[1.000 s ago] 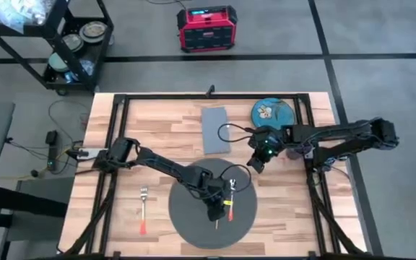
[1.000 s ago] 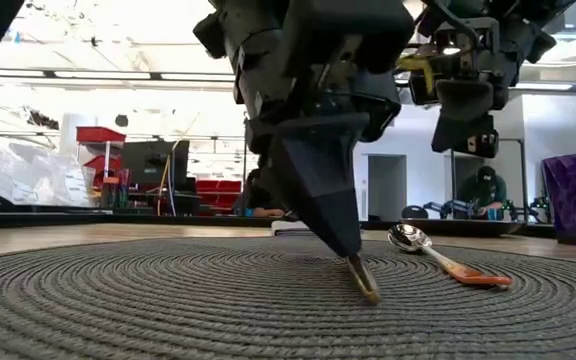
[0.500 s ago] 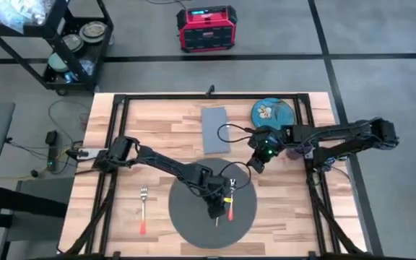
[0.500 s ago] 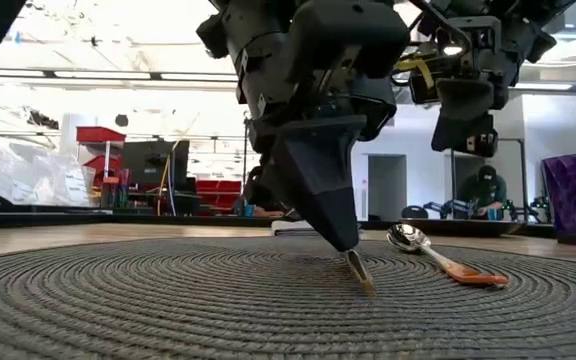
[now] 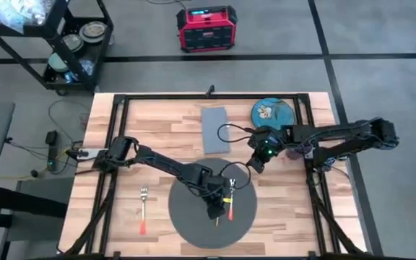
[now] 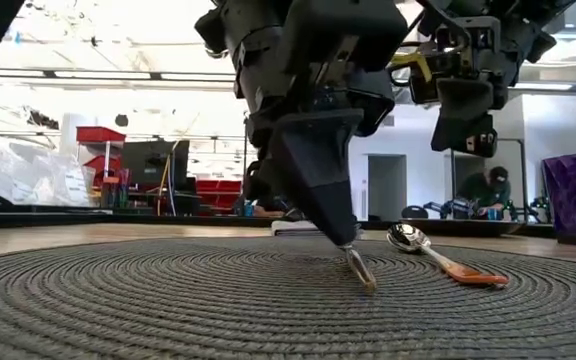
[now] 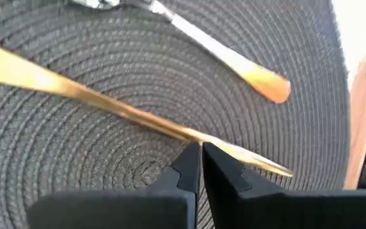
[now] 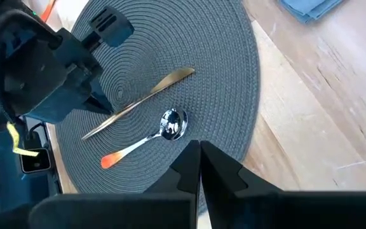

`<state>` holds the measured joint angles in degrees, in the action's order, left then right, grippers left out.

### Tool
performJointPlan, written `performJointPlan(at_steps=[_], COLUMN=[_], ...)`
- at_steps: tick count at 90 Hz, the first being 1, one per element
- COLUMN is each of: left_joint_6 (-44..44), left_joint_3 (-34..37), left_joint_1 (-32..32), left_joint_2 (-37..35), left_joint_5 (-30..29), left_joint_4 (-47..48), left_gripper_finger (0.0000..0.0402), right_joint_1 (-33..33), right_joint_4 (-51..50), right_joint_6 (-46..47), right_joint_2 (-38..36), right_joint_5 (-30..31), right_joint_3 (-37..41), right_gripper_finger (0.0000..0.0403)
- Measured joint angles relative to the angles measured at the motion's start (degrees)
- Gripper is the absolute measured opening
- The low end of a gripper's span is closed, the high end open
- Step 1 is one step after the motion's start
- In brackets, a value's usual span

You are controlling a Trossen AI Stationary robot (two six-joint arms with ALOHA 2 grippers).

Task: Set table place
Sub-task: Adjust the gold table knife on the gray table mat, then put the orange fork on the gray table napkin

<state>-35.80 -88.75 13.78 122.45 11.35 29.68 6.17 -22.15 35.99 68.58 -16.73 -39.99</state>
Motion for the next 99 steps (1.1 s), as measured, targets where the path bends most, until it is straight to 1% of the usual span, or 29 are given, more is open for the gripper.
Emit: performJointPlan(at_steps=[15,42,55,63,68,84,99], left_joint_6=[1.08,1.35,2.28,3.23,3.2,2.05,2.39], left_joint_3=[0.0,0.02,0.02,0.02,0.0,0.0,0.02], left_joint_1=[0.0,0.0,-0.18,-0.38,-0.5,-0.7,-0.7], left_joint_2=[0.01,1.74,2.47,2.46,2.4,2.36,0.02], left_joint_5=[0.0,0.77,3.62,3.69,3.77,3.72,3.42], left_joint_4=[-0.06,-2.97,-6.45,-11.62,-12.71,-7.3,-4.1], left_gripper_finger=[0.0,0.0,0.0,0.0,0.0,0.0,0.0], right_joint_1=[-0.02,0.08,0.57,1.1,1.32,1.25,0.98], right_joint_4=[-0.02,-0.1,0.09,0.44,0.3,0.12,0.52], right_joint_6=[0.09,0.11,0.05,0.0,0.0,0.2,0.39], right_joint_2=[0.0,0.0,0.02,0.02,0.02,0.02,0.02], right_joint_5=[0.0,0.02,-0.08,-0.87,-1.08,-1.18,-1.42], right_joint_3=[0.0,0.0,-0.02,-0.02,-0.02,-0.02,-0.02], right_gripper_finger=[0.0,0.0,0.0,0.0,0.0,0.0,0.0])
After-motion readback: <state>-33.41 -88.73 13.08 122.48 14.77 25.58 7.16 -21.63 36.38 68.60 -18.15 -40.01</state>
